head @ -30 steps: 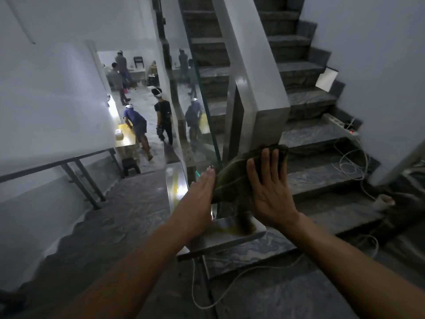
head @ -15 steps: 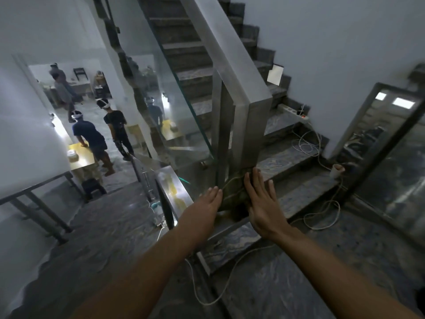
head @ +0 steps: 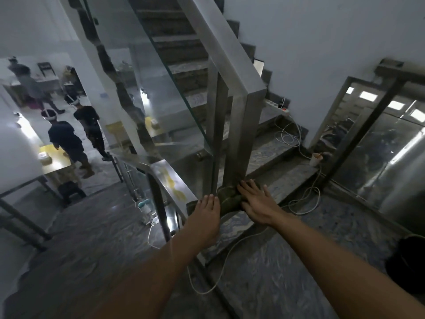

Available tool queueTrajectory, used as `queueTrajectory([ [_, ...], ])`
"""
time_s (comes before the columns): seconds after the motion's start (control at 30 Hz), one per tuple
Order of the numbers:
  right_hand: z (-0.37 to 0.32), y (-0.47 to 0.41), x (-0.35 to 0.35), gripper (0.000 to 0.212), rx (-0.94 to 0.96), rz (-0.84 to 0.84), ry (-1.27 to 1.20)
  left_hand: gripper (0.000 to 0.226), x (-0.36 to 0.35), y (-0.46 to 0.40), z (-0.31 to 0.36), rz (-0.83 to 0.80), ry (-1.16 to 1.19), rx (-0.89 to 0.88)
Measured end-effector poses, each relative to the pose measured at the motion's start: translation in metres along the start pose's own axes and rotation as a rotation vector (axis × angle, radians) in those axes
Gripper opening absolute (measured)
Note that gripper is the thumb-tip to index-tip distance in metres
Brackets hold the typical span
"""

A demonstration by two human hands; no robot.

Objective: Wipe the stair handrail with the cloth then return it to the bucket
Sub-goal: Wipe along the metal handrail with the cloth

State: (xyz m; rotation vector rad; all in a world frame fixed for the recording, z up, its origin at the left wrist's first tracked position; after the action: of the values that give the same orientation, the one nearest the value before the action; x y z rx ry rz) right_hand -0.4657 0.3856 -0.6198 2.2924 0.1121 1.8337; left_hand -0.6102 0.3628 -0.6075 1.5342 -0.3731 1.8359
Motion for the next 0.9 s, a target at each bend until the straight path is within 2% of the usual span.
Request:
queueTrajectory([
  [0.2,-0.026,0.025,-0.013,0.059,0.189,0.045,0.016,0.082,-0.009,0.015,-0.025,-0.009,0.100,0.156],
  [0.43,0.004,0.008,0.001,0.065,-0.012,0.071,0.160,0.076,-0.001,0.010,-0.020,0.050,0.046,0.230],
  [0.6,0.010,0.001,0.004,0.067,0.002,-0.029,0.119,0.064,0.006,0.011,-0.002,0.197,-0.010,0.217],
  [0.8,0.001,0.008,-0.003,0.072,0.052,-0.002,0.114,0.061,0.003,0.018,-0.005,0.128,0.089,0.278],
  [0.9,-0.022,0.020,-0.009,0.073,0.121,-0.013,0.131,0.053,0.008,0.025,-0.024,0.129,0.008,0.334],
])
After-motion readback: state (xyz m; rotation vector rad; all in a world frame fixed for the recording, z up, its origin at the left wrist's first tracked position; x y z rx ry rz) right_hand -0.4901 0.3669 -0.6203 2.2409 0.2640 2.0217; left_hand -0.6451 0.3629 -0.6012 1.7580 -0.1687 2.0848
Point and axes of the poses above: each hand's wrist, its own y-axis away from the middle knuckle, its own x-axis out of the back of the hand, z = x × y, the point moved 9 cm from there along -y, towards the middle knuckle, and after that the axes turned 9 degrees about -x, right-handed, at the moved point
